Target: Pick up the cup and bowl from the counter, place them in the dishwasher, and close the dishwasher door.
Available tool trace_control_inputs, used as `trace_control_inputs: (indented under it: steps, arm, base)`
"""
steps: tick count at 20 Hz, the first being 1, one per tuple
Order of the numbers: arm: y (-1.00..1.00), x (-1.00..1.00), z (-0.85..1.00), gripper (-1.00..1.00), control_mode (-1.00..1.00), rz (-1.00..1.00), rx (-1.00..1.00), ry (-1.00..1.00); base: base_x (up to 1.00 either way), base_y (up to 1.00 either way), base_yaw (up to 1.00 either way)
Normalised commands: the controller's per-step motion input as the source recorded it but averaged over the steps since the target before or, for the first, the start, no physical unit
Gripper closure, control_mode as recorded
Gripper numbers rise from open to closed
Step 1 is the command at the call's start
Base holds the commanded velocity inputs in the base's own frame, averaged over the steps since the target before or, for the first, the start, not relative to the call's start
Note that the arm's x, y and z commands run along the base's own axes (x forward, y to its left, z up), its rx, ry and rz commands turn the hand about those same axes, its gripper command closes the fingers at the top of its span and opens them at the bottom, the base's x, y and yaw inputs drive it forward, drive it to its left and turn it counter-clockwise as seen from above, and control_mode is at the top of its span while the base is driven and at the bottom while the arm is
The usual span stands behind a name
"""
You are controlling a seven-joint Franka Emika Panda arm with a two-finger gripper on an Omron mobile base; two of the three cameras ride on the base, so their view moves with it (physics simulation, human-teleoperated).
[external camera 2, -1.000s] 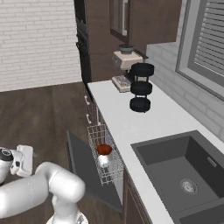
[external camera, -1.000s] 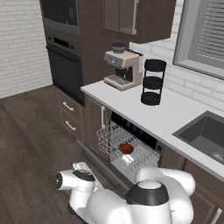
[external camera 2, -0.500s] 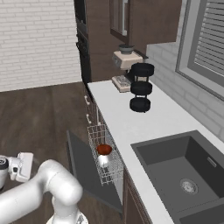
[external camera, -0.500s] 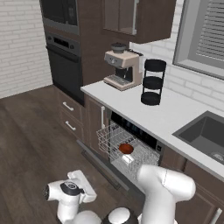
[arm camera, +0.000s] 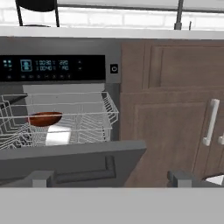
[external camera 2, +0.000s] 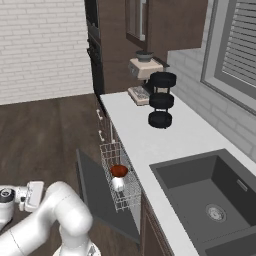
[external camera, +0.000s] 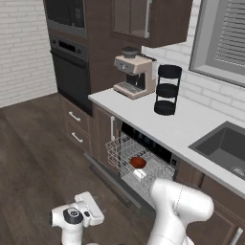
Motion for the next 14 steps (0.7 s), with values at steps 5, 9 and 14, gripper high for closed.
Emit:
trace_control_inputs:
  steps: [5, 9, 14]
  arm:
    - [-0.14, 0.52, -0.45, -1.00, -1.00, -0.06, -0.11, 0.11]
    - [-0.19, 0.57, -0.35, -1.00, -1.00, -0.08, -0.08, 0.13]
    - [-0.01, 0.45, -0.22, -1.00, -1.00, -0.09, -0.07, 0.05]
  base:
    - [0.00, 0.00, 0.00]
    - [0.00, 0.00, 0.00]
    - [0.00, 0.00, 0.00]
